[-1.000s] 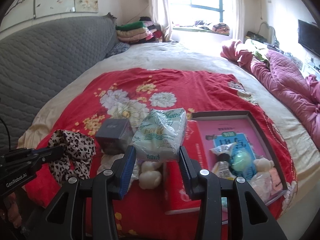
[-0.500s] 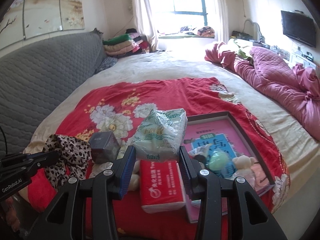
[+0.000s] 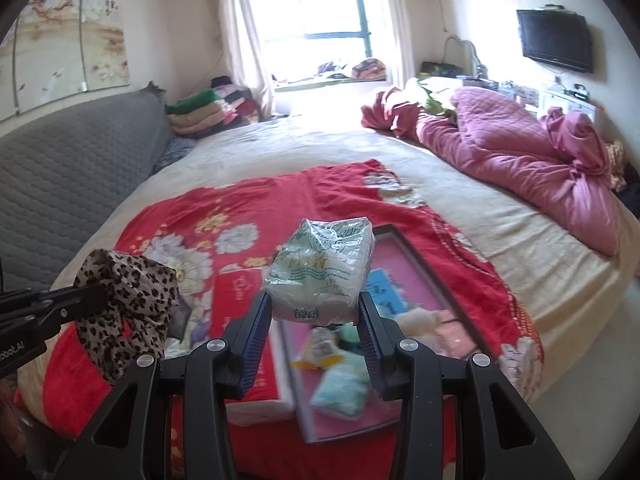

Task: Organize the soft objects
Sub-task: 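Lower the leopard cloth into the tray with the left tool while the right tool lowers the wipes, then open both tools to release the leopard cloth and wipes pack in the tray, then move both tools back from the tray to the pile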

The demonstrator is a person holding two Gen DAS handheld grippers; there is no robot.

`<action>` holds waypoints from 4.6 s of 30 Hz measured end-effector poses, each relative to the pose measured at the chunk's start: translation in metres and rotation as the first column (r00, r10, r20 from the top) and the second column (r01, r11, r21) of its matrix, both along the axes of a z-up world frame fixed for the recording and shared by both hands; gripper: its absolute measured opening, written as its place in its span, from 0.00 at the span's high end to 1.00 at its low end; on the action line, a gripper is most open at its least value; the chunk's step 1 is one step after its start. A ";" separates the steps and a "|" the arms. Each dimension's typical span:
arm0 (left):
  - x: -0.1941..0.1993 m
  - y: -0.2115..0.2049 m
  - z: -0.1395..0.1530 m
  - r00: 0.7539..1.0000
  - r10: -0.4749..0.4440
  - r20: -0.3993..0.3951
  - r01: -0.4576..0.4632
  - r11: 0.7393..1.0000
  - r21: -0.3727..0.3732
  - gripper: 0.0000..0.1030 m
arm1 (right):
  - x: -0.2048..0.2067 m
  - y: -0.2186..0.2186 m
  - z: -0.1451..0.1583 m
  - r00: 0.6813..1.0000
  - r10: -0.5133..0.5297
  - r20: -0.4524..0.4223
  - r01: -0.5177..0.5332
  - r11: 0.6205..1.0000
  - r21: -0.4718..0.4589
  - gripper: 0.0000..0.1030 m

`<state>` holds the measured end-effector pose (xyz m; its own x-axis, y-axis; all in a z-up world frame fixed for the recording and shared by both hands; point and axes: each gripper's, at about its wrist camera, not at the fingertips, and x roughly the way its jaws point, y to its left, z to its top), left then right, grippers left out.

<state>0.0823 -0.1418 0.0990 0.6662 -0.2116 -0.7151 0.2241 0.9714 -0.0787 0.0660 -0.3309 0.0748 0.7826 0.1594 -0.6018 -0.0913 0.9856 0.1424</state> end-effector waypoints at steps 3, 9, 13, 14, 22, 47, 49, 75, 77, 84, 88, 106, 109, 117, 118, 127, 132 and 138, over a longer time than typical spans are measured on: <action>0.007 -0.017 -0.003 1.000 -0.025 -0.007 0.025 1.000 0.000 0.96 | -0.001 -0.017 0.000 0.999 -0.033 0.003 0.033 0.999 0.006 0.57; 0.021 -0.043 -0.010 0.997 -0.068 -0.025 0.068 0.998 0.004 0.96 | -0.004 -0.050 -0.002 0.995 -0.100 0.006 0.100 0.995 0.006 0.57; 0.031 -0.060 -0.015 0.995 -0.093 -0.034 0.093 0.996 0.011 0.96 | -0.007 -0.070 -0.007 0.991 -0.137 -0.001 0.137 0.990 0.023 0.57; 0.033 -0.064 -0.017 0.994 -0.099 -0.039 0.100 0.995 0.011 0.96 | -0.007 -0.073 -0.009 0.990 -0.142 -0.002 0.142 0.990 0.022 0.57; 0.051 -0.100 -0.040 0.983 -0.163 -0.079 0.166 0.986 0.030 0.96 | -0.004 -0.091 -0.018 0.987 -0.163 -0.016 0.163 0.986 0.028 0.57; 0.097 -0.130 -0.105 0.961 -0.197 -0.197 0.216 0.973 0.083 0.96 | 0.028 -0.084 -0.074 0.988 -0.086 -0.127 0.092 0.995 0.042 0.57; 0.101 -0.130 -0.108 0.960 -0.196 -0.202 0.216 0.973 0.081 0.96 | 0.033 -0.082 -0.077 0.988 -0.076 -0.137 0.082 0.996 0.039 0.57; 0.119 -0.115 -0.134 0.950 -0.158 -0.270 0.171 0.985 0.026 0.95 | 0.059 -0.064 -0.117 0.970 -0.028 -0.242 0.037 0.999 0.032 0.48; 0.119 -0.113 -0.135 0.948 -0.157 -0.278 0.168 0.986 0.016 0.95 | 0.058 -0.064 -0.117 0.970 -0.024 -0.243 0.035 0.999 0.040 0.46; 0.119 -0.110 -0.136 0.944 -0.156 -0.290 0.166 0.986 0.010 0.94 | 0.053 -0.068 -0.110 0.972 -0.044 -0.230 0.055 0.998 0.041 0.43; 0.118 -0.110 -0.137 0.945 -0.151 -0.290 0.166 0.986 0.026 0.85 | 0.048 -0.074 -0.103 0.975 -0.064 -0.214 0.078 0.995 0.056 0.42; 0.109 -0.103 -0.129 0.952 -0.130 -0.276 0.144 0.989 0.031 0.49 | 0.044 -0.077 -0.092 0.975 -0.096 -0.200 0.112 0.991 0.070 0.32; 0.106 -0.102 -0.126 0.955 -0.126 -0.268 0.142 0.989 0.038 0.43 | 0.043 -0.077 -0.089 0.975 -0.105 -0.195 0.118 0.991 0.058 0.32; 0.096 -0.097 -0.113 0.962 -0.112 -0.249 0.125 0.991 0.039 0.35 | 0.038 -0.075 -0.079 0.978 -0.119 -0.173 0.126 0.992 0.030 0.31; 0.096 -0.095 -0.112 0.963 -0.110 -0.247 0.123 0.992 0.039 0.33 | 0.037 -0.074 -0.077 0.978 -0.120 -0.170 0.126 0.992 0.028 0.31; 0.083 -0.079 -0.095 0.973 -0.074 -0.221 0.085 0.995 0.043 0.29 | 0.028 -0.063 -0.057 0.986 -0.116 -0.121 0.116 0.993 -0.010 0.28; 0.072 -0.064 -0.087 0.977 -0.057 -0.207 0.065 0.997 0.033 0.29 | 0.023 -0.052 -0.047 0.990 -0.094 -0.101 0.092 0.995 -0.023 0.28; 0.058 -0.038 -0.073 0.983 -0.025 -0.180 0.029 0.999 0.020 0.28 | 0.018 -0.033 -0.033 0.996 -0.051 -0.074 0.048 0.998 -0.043 0.28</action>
